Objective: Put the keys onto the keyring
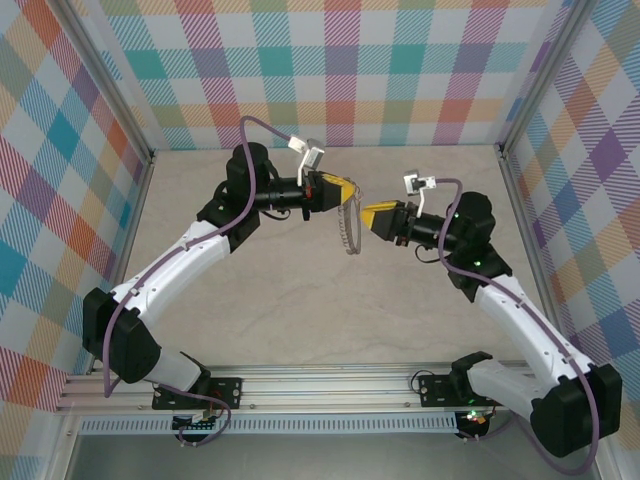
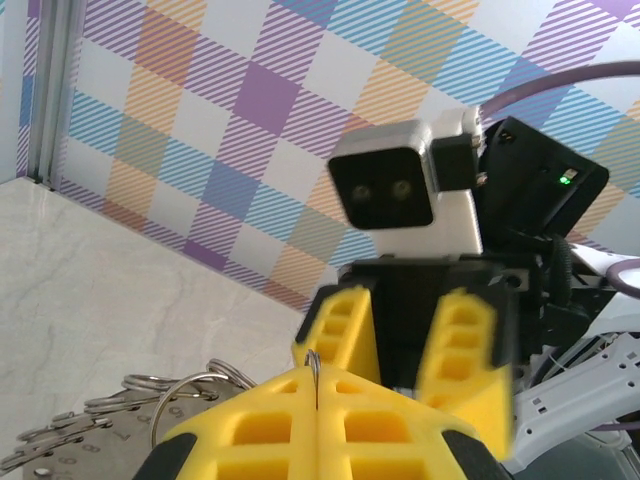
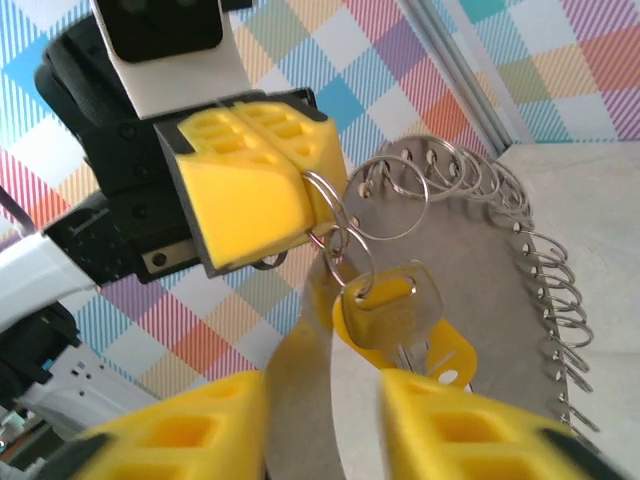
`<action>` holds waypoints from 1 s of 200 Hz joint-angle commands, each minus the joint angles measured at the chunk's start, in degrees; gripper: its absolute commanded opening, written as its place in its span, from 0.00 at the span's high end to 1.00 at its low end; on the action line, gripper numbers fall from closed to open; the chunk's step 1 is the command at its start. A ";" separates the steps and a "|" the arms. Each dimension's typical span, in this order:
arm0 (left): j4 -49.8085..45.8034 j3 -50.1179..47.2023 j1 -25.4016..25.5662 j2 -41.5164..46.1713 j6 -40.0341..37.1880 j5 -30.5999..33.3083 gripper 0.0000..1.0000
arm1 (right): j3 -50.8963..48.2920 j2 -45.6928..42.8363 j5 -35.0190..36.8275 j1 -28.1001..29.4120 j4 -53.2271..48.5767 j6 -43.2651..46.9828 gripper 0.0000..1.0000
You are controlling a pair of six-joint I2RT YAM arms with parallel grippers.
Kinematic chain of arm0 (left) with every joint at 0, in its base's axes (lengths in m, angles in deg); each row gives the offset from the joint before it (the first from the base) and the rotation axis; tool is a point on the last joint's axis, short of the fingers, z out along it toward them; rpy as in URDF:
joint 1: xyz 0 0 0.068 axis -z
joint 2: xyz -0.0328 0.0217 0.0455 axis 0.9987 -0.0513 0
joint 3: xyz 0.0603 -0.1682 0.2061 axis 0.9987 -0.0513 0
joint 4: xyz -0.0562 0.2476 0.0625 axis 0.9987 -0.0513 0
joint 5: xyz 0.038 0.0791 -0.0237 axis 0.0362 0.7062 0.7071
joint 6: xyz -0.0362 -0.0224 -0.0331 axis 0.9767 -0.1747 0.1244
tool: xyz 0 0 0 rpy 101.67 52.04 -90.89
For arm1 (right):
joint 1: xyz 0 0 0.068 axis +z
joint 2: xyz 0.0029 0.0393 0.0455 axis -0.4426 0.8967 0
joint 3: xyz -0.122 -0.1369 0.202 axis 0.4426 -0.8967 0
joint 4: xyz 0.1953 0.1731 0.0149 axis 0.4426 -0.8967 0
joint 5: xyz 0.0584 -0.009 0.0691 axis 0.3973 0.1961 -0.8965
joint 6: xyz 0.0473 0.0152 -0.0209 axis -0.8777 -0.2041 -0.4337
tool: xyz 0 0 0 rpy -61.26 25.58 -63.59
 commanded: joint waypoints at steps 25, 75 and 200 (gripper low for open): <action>2.68 -0.11 0.25 2.52 0.26 -0.87 1.00 | 3.41 -2.60 1.14 -2.28 -0.09 1.00 0.55; 3.39 0.11 0.34 2.12 0.95 -1.29 1.00 | 5.85 3.24 -2.00 -2.28 4.71 -1.68 0.55; 3.30 0.72 0.56 1.79 0.96 -0.99 1.00 | 6.68 7.59 -5.64 -1.98 9.66 -5.21 0.69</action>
